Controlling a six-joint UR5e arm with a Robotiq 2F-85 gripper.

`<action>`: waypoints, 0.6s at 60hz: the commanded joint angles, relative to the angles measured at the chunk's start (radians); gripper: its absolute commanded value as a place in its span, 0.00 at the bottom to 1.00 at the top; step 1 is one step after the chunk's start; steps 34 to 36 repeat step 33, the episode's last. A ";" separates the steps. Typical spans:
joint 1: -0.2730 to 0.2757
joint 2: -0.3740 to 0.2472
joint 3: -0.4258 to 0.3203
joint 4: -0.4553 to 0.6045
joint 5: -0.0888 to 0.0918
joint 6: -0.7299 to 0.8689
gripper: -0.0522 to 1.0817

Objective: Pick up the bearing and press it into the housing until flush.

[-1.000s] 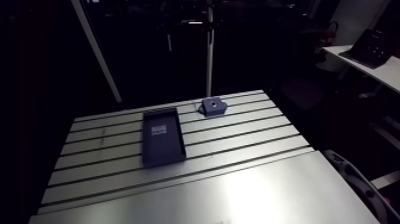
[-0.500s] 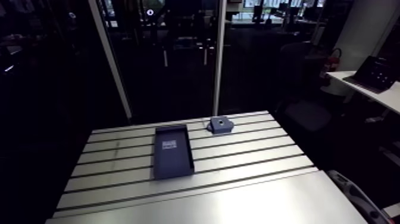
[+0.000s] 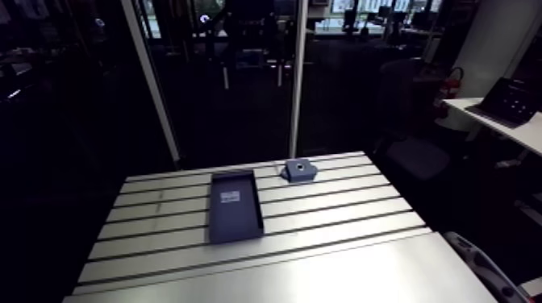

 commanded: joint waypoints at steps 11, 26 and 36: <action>0.002 0.002 -0.003 -0.004 0.006 -0.001 0.06; 0.005 0.007 -0.008 -0.007 0.009 -0.001 0.06; 0.005 0.007 -0.010 -0.007 0.010 -0.001 0.06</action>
